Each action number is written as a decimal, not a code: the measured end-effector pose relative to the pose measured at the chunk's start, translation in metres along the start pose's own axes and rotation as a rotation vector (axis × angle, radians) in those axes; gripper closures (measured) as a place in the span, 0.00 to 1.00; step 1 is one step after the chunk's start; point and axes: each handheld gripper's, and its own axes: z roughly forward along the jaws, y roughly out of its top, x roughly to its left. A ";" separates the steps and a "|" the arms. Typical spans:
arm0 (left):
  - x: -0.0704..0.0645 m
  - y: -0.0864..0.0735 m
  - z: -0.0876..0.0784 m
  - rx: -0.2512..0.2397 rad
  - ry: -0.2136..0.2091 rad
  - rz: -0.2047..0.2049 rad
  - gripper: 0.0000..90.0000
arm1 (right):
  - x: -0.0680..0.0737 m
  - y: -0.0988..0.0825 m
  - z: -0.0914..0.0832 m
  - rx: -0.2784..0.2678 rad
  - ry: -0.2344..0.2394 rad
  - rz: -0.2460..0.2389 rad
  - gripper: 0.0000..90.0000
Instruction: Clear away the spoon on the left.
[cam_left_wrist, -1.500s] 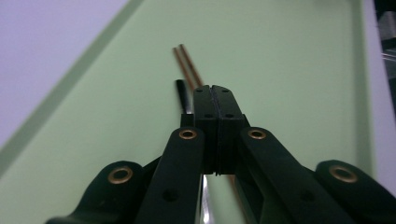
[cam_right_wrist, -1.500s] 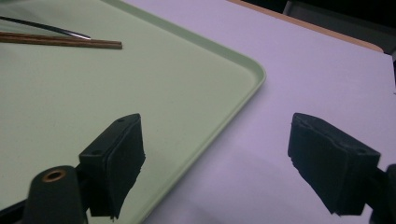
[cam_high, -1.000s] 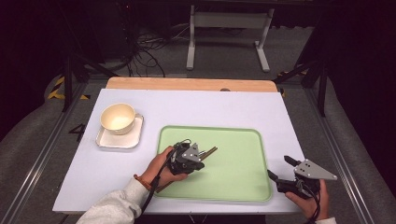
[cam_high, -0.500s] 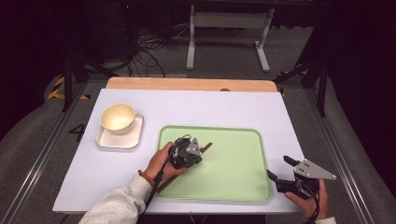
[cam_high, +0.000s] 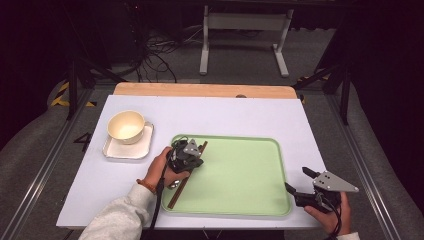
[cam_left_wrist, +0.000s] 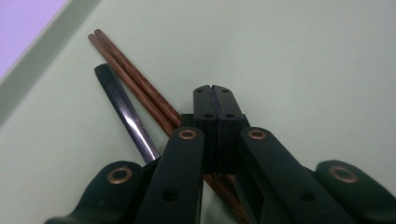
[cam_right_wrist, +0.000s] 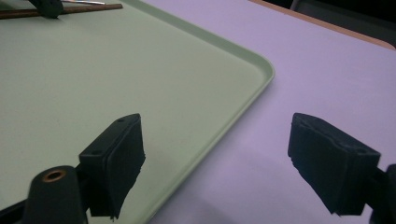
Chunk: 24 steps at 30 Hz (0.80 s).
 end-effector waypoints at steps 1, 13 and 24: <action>0.003 -0.003 -0.003 0.002 0.004 -0.016 1.00 | 0.000 0.000 0.000 -0.001 0.000 0.001 0.21; 0.020 -0.025 -0.020 0.016 0.014 -0.069 1.00 | -0.001 0.000 -0.001 0.000 0.006 0.001 0.20; 0.022 -0.025 -0.032 -0.076 0.016 -0.063 0.94 | 0.000 0.000 0.001 0.011 0.023 -0.010 0.20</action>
